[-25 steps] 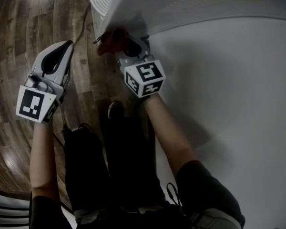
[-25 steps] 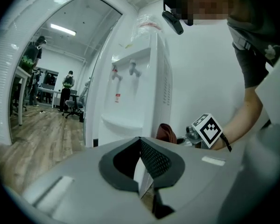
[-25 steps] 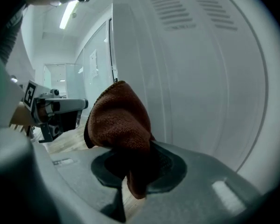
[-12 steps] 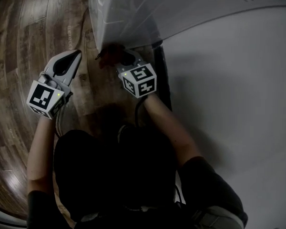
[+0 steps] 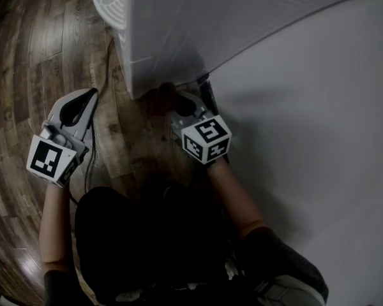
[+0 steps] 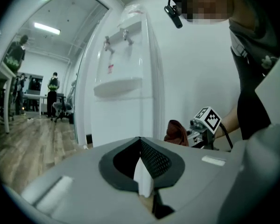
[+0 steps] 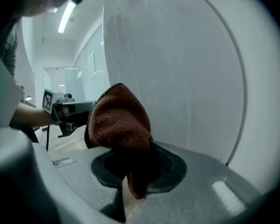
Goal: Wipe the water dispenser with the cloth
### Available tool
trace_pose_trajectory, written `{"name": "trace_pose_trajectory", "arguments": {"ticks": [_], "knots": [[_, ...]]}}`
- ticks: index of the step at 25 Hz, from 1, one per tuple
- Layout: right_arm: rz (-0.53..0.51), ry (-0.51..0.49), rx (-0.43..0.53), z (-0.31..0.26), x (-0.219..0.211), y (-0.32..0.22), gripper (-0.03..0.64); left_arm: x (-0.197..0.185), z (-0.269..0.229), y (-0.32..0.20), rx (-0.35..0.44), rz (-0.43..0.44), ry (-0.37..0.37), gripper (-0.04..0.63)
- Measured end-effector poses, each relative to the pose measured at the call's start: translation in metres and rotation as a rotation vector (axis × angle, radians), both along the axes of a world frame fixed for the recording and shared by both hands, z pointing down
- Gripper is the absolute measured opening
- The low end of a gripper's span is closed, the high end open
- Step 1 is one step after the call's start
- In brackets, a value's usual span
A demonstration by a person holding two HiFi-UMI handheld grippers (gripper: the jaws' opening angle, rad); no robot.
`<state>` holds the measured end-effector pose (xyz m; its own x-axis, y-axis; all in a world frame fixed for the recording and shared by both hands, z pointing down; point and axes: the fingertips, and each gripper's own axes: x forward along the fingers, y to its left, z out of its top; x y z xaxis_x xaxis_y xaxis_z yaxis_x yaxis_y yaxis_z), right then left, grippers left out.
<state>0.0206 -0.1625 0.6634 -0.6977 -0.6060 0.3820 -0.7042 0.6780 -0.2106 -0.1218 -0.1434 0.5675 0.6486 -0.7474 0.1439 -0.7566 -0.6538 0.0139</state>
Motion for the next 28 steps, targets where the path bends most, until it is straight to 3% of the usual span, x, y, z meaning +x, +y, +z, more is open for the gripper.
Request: {"name": "trace_pose_trajectory", "arguments": {"ticks": [4,8,10,14,16,21,28], "knots": [[0.085,-0.086,0.081,-0.114,0.033,-0.017,0.060,0.004,-0.095,-0.009,0.144,-0.023,0.032,0.018],[0.152,-0.144,0.230,-0.244,0.054,-0.023,0.060,0.025,-0.200,0.001,0.276,0.020,0.081,0.018],[0.174,-0.151,0.259,-0.302,0.058,-0.023,0.060,0.039,-0.254,0.011,0.345,0.034,0.118,0.017],[0.168,-0.241,0.388,-0.414,0.054,-0.025,0.060,0.063,-0.340,0.023,0.542,0.068,0.078,0.018],[0.165,-0.274,0.474,-0.467,0.053,-0.026,0.060,0.072,-0.372,0.022,0.600,0.096,0.050,0.017],[0.151,-0.327,0.593,-0.565,0.046,-0.034,0.060,0.077,-0.433,0.019,0.690,0.129,0.038,0.018],[0.121,-0.308,0.563,-0.566,0.039,-0.038,0.060,0.075,-0.420,0.010,0.625,0.115,0.009,0.018]]}}
